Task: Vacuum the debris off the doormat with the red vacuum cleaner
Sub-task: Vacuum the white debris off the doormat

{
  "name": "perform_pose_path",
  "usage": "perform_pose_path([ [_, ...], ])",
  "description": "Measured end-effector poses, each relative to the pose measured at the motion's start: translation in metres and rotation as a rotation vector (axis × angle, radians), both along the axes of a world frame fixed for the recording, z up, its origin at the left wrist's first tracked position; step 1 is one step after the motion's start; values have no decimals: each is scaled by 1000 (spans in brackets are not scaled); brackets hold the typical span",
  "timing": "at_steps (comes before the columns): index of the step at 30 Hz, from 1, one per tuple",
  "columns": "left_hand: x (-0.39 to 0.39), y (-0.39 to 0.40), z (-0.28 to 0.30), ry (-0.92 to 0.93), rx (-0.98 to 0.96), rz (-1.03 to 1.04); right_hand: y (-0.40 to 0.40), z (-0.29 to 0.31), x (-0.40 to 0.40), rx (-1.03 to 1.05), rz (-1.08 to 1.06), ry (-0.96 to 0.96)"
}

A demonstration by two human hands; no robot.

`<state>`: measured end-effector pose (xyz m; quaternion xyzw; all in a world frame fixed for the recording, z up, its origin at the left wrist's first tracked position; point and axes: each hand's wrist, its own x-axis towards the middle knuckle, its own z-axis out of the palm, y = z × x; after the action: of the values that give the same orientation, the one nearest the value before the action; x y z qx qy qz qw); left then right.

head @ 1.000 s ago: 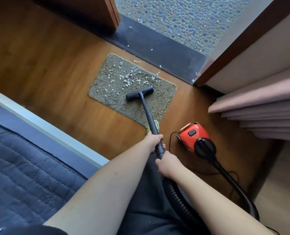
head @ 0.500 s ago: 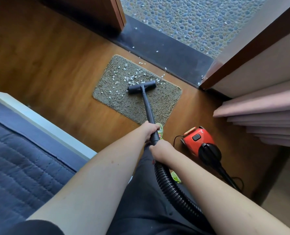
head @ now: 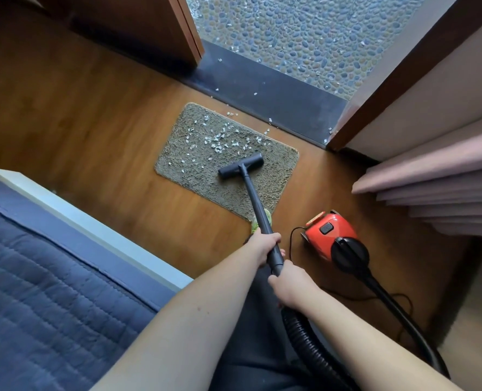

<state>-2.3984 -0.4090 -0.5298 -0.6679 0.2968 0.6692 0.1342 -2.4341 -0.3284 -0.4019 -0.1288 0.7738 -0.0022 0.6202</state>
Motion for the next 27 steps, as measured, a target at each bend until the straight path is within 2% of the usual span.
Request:
perform_pose_path([
  [7,-15,-42,0,27,-57,-5,-40,-6,-9,-23,-34,-21],
  [12,-32,-80,-5,10,-92,-85,-78,-14,-24,-45,-53,-27],
  [16,-43,-100,-5,3,-100,-120,-97,-14,-37,-67,19,-9],
  [20,-48,-99,-4,1,-96,-134,-96,-11,-42,-67,64,8],
  [27,-47,-60,0,27,-64,-124,-55,-4,-38,-90,-65,-2],
])
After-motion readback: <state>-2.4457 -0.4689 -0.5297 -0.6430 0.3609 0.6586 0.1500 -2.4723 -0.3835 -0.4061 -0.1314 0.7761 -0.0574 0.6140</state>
